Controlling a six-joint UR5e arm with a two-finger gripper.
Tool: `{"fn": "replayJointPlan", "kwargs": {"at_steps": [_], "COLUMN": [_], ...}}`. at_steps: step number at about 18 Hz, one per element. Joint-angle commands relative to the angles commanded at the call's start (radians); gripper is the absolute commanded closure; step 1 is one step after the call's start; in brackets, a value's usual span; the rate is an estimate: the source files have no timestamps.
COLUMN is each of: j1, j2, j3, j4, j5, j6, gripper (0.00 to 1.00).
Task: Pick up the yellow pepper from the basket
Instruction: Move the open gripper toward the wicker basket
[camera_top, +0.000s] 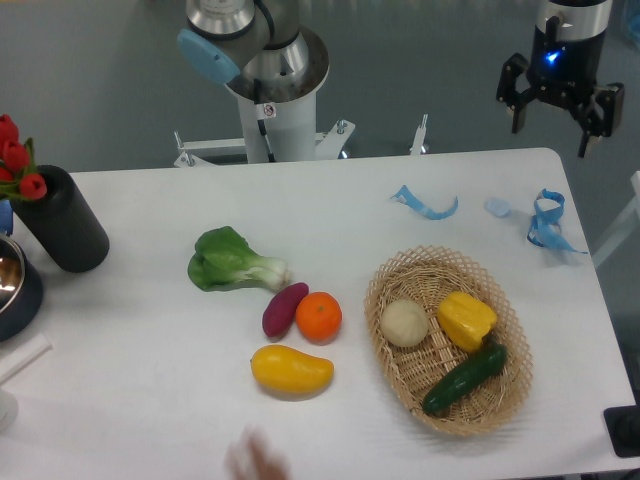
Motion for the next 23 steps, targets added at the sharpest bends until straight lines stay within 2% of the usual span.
{"fn": "replayJointPlan", "kwargs": {"at_steps": [4,12,14,17,23], "j1": [-0.005,-0.008,-0.011,-0.026,-0.077], "j2": [0.000,0.009,0.011,0.009,-0.006], "j3": [-0.002,-0.054,-0.078,-0.104,-0.115], "j4": [0.012,0.028,0.072,0.133,0.137], "j5": [0.000,0.000,-0.003,-0.002,-0.006], "j6": [-0.002,-0.029,-0.096,-0.269,-0.460], "gripper": [0.00,0.00,0.00,0.00,0.00]}}
